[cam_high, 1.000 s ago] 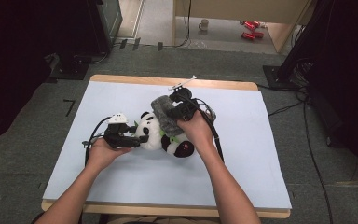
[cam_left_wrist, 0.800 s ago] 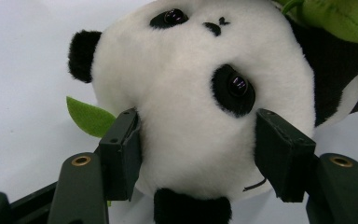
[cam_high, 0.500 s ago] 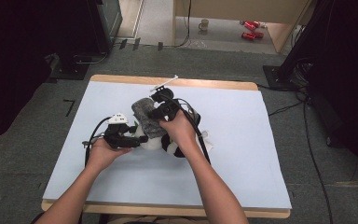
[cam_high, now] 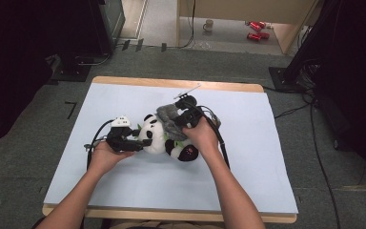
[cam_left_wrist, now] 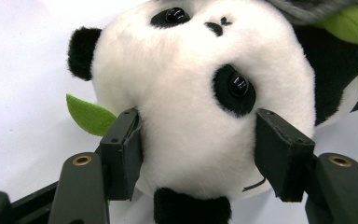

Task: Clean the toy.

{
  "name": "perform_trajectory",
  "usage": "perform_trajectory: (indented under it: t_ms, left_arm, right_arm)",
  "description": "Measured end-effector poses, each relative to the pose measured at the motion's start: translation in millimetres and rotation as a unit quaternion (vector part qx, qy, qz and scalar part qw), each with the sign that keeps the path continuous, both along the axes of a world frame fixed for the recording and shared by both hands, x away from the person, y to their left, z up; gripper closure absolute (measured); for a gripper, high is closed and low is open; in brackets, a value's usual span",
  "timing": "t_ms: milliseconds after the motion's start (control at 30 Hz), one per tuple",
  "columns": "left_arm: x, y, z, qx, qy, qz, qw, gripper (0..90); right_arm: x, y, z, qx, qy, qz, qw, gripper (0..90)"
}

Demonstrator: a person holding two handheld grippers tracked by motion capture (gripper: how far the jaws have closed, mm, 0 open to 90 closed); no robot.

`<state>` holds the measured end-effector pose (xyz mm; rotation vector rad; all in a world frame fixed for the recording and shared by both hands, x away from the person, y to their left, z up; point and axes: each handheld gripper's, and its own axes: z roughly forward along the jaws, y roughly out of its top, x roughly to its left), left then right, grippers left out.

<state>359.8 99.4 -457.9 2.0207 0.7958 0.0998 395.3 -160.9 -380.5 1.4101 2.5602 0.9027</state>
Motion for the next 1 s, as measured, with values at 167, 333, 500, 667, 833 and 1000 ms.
perform_trajectory:
  t_ms: [167,333,500,667,833,1000]
  left_arm:
    - [-0.8,-2.5,-0.1,-0.005,-0.003,0.004,1.0,38.0]
    - [0.0,-2.0,-0.1,-0.009,0.001,0.008,0.9999,38.1]
    - [1.5,-6.3,4.8,-0.003,-0.001,0.024,0.9997,38.3]
    - [6.9,-7.1,4.2,-0.013,0.0,0.029,0.9995,38.9]
    - [6.7,-6.1,3.8,-0.012,-0.004,0.023,0.9997,38.8]
    - [6.5,-3.4,3.9,-0.01,-0.012,0.011,0.9998,34.8]
  right_arm:
    - [-4.2,-16.4,0.9,0.008,-0.012,-0.001,0.9999,77.4]
    - [-5.5,-22.0,6.8,-0.005,-0.031,-0.007,0.9995,77.4]
    - [-8.8,-28.4,20.6,-0.057,-0.07,-0.033,0.9954,78.3]
    - [-12.7,-28.3,36.7,-0.002,-0.071,-0.03,0.997,78.3]
    - [-14.1,-10.6,39.7,0.026,-0.06,-0.002,0.9979,78.2]
    - [-10.6,3.0,19.7,-0.007,-0.039,0.013,0.9991,78.2]
